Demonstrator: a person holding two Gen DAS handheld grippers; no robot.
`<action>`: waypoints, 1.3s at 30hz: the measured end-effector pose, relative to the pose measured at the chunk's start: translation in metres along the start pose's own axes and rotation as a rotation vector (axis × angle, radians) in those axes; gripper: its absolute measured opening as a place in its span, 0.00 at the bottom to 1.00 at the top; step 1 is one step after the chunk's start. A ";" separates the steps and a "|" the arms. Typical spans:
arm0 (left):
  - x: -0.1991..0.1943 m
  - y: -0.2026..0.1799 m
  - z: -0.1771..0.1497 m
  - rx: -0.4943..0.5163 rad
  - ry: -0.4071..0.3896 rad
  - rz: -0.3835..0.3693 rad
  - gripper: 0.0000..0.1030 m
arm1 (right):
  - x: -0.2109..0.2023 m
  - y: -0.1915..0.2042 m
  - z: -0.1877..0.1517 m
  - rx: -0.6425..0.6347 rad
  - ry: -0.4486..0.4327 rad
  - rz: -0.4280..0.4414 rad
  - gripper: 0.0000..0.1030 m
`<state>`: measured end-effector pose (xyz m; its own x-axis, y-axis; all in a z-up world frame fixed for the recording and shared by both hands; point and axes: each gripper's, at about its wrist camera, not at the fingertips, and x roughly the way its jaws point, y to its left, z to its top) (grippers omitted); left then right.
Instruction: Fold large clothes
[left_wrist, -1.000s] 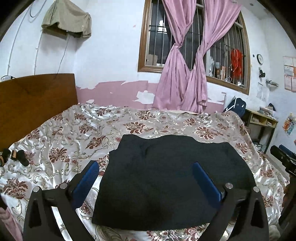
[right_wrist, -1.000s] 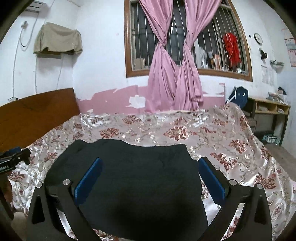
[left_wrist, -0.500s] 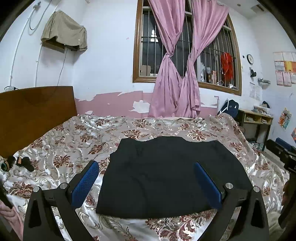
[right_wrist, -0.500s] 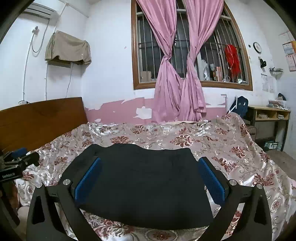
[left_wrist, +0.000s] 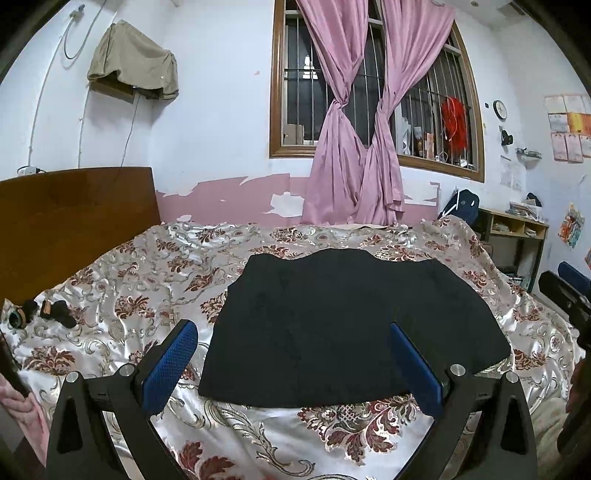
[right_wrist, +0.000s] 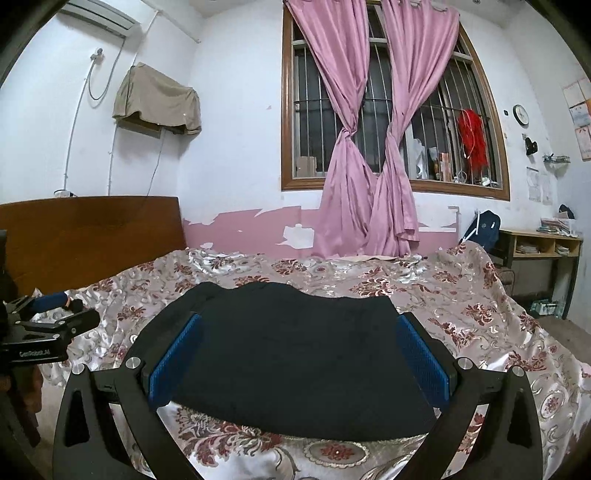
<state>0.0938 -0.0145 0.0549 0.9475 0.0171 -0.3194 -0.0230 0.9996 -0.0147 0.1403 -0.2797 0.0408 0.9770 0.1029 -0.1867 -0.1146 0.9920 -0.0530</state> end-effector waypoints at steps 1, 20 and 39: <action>-0.001 0.000 -0.001 0.000 -0.001 0.001 1.00 | -0.001 0.001 -0.002 -0.003 -0.001 0.000 0.98; -0.007 0.000 -0.045 0.018 0.008 -0.005 1.00 | -0.015 0.011 -0.043 0.011 0.061 -0.002 0.98; 0.014 -0.006 -0.080 0.050 0.060 0.005 1.00 | 0.002 0.007 -0.077 0.012 0.122 -0.046 0.98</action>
<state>0.0814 -0.0218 -0.0247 0.9266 0.0223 -0.3754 -0.0104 0.9994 0.0336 0.1274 -0.2783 -0.0351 0.9518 0.0488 -0.3027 -0.0676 0.9963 -0.0522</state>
